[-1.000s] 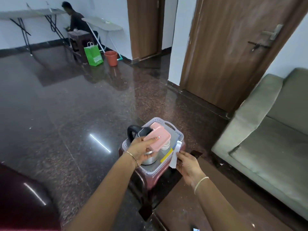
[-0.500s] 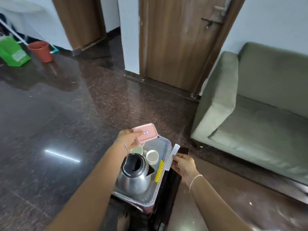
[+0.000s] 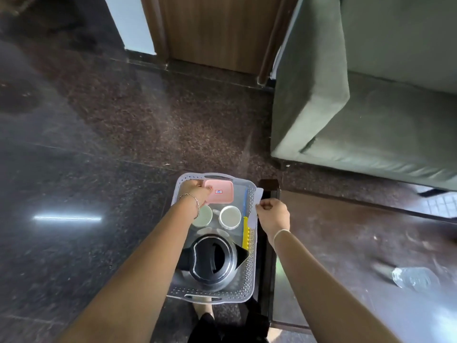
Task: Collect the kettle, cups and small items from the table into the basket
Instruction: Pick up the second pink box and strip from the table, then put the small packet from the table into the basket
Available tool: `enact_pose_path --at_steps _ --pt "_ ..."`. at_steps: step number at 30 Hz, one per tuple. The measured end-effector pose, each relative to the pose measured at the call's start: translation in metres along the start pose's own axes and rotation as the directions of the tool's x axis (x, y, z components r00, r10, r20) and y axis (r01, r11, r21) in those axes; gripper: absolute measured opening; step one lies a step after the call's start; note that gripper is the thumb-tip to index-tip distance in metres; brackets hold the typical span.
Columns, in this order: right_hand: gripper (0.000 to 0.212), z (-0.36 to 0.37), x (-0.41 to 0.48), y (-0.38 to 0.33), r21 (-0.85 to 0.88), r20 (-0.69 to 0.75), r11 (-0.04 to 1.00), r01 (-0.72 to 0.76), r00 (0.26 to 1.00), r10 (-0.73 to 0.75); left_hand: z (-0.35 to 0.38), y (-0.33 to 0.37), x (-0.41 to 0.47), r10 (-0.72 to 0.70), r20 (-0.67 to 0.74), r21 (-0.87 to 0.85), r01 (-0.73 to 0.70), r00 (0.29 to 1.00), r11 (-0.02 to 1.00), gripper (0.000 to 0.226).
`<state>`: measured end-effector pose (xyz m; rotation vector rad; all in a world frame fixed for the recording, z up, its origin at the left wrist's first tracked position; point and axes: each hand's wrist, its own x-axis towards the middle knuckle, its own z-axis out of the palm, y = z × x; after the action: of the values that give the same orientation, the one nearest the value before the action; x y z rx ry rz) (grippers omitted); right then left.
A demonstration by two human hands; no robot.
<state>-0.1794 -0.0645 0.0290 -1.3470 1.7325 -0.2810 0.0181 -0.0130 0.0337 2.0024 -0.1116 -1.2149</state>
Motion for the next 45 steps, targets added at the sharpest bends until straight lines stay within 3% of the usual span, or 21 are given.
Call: enact_pose_path --at_steps 7,14,18,26,33,41,45 --pt "0.007 0.030 0.034 0.002 -0.275 -0.058 0.960 0.055 0.996 -0.073 0.030 -0.010 0.043 0.031 0.063 0.254 -0.046 0.998 0.966 0.032" --pt "0.010 0.050 0.057 0.008 -0.532 -0.101 0.833 0.152 0.965 -0.240 0.051 -0.019 0.061 0.133 0.069 0.526 -0.150 0.989 0.837 0.029" --pt "0.011 0.056 0.063 0.012 -0.627 -0.040 0.745 0.226 0.946 -0.321 0.056 -0.025 0.062 0.202 0.038 0.673 -0.175 0.979 0.718 0.029" --pt "0.012 0.056 0.068 0.019 -0.728 0.054 0.602 0.329 0.902 -0.428 0.052 -0.026 0.058 0.358 0.032 0.758 -0.256 0.933 0.600 0.028" --pt "0.012 0.055 0.064 0.026 -0.650 0.009 0.680 0.339 0.898 -0.439 0.051 -0.025 0.058 0.457 0.123 0.777 -0.372 0.881 0.508 0.033" --pt "0.023 0.031 0.047 0.040 -0.592 -0.126 0.723 0.355 0.846 -0.518 0.049 -0.028 0.056 0.458 0.224 0.796 -0.432 0.861 0.424 0.035" --pt "0.021 0.008 0.032 0.054 -0.552 -0.182 0.772 0.314 0.859 -0.479 0.048 -0.013 0.035 0.518 0.189 0.752 -0.463 0.834 0.470 0.028"
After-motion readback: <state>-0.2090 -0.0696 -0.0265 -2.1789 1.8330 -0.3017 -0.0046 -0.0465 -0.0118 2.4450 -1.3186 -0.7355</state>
